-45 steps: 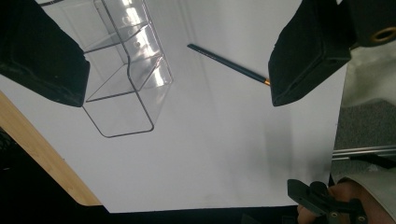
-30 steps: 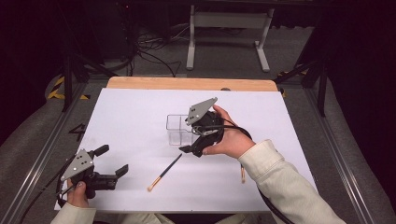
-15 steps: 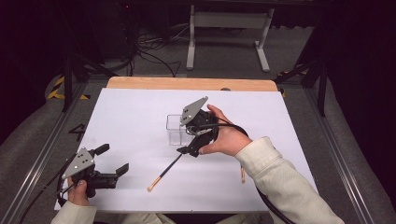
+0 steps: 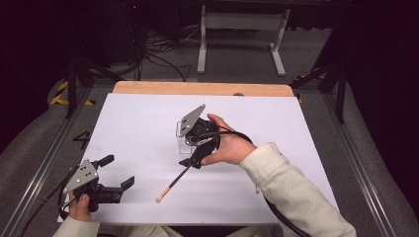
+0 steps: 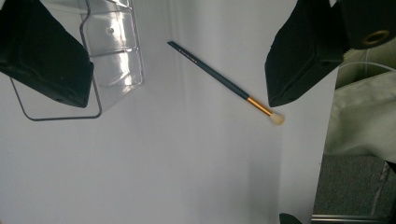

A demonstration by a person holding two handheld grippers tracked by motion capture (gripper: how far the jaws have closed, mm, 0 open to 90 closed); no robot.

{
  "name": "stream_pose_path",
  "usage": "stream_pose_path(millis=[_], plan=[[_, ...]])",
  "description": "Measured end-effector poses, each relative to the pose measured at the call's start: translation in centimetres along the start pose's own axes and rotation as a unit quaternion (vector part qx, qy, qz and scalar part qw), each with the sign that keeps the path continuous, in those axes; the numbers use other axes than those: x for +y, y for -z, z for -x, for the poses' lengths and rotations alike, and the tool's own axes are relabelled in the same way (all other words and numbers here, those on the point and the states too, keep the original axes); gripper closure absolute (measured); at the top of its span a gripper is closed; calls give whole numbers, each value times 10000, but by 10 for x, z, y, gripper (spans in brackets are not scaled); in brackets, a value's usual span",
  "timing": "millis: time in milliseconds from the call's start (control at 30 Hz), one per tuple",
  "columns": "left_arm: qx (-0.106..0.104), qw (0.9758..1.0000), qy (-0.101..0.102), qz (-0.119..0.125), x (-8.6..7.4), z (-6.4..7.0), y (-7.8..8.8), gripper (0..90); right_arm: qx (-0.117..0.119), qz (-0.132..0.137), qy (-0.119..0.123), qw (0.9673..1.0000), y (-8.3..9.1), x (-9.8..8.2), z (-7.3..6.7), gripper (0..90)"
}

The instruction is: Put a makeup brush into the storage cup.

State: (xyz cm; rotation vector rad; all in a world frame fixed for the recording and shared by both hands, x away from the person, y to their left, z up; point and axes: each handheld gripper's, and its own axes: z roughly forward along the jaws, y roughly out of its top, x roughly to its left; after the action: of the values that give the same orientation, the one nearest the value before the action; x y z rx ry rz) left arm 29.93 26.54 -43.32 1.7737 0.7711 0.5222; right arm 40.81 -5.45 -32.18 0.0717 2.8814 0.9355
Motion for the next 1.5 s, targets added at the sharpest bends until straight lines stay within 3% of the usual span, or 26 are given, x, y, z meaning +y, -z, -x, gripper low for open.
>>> stream_pose_path(millis=[300,733,933,1167,1333,1500], plan=[[23,10000,46,14,-2,-1,5,3,132,-201,82,9997,-15,7,0,87],[-75,9999,106,5,-1,-3,2,3,300,-628,98,9975,-39,3,-3,92],[-87,9999,95,-16,0,-3,-1,3,427,-903,124,9949,-50,0,-4,114],[-115,9999,75,-26,0,-3,-1,3,386,-1151,210,9924,-61,-2,-7,120],[-119,9999,73,-28,0,-3,-2,3,403,-1200,285,9915,-67,-3,-7,119],[-49,9999,122,-23,0,-4,-2,5,545,-1328,204,9894,-76,-5,-7,114]])
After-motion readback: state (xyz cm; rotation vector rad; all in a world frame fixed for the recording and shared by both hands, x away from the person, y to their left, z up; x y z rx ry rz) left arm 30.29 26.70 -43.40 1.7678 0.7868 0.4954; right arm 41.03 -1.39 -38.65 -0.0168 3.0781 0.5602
